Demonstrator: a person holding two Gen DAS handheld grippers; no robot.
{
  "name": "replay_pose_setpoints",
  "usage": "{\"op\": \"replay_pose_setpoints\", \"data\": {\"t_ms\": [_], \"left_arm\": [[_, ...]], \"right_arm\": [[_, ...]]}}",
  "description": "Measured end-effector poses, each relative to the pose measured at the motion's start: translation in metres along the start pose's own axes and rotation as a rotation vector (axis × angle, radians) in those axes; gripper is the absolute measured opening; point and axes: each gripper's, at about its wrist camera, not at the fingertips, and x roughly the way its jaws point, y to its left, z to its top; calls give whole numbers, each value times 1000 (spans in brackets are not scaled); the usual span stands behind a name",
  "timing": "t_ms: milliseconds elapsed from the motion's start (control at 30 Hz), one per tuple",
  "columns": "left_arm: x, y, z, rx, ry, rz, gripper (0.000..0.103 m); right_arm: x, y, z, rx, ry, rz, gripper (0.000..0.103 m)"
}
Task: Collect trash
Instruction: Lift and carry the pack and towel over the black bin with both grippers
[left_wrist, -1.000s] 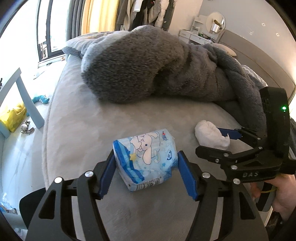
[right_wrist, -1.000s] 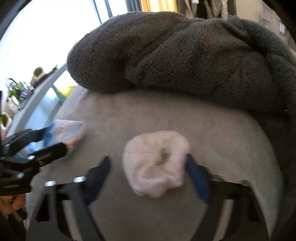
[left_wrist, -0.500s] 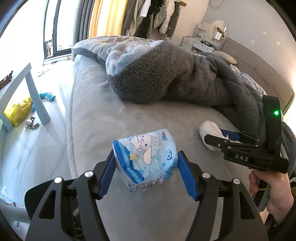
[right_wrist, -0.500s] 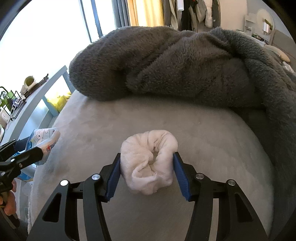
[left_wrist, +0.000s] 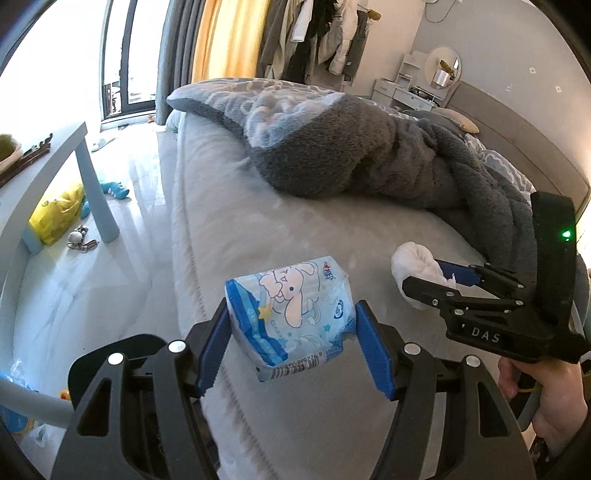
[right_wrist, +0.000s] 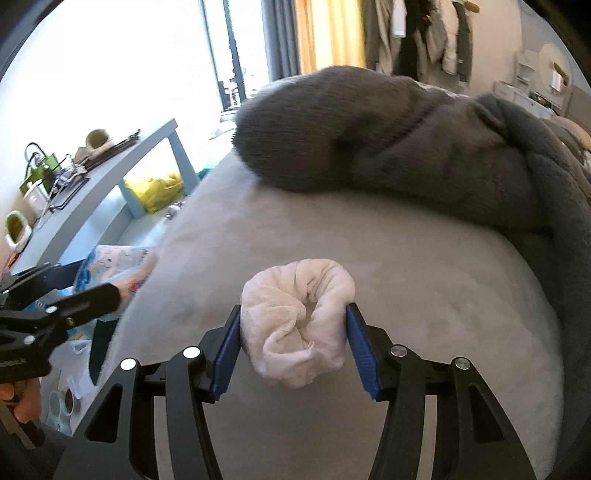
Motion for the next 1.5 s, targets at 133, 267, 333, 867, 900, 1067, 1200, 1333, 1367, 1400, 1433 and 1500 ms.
{"op": "replay_pose_setpoints", "data": {"t_ms": [133,267,333,867,900,1067,1200,1333,1367,1400,1433,1500], "left_arm": [[-14,11,-9,-8,-6,11,69],[-27,23,-17,-25,-9,22,69],[-32,29,-21,-30,-10,30,69],[-50,95,-55,-102,32,97,69],[-50,100,-56,-110,36,100,69],[-47,121,-65,-131,66,122,69],[-42,141,-75,-156,103,139,69],[-36,161,-85,-193,148,142,69],[-35,163,-87,-201,157,142,69],[-34,167,-89,-211,167,141,69],[-33,172,-91,-222,182,141,69],[-31,177,-95,-229,205,143,69]], "right_arm": [[-5,19,-5,-7,-5,13,56],[-12,33,-13,-14,-9,25,56],[-12,43,-15,-20,-9,34,56],[-5,126,-5,-97,-24,112,56],[-4,129,-4,-100,-23,115,56],[4,149,1,-116,-21,140,56],[10,166,5,-130,-20,163,56],[14,184,8,-148,-22,185,56],[15,187,8,-151,-21,189,56],[16,190,9,-155,-19,193,56],[18,193,9,-159,-16,196,56],[21,198,9,-163,-11,199,56]]}}
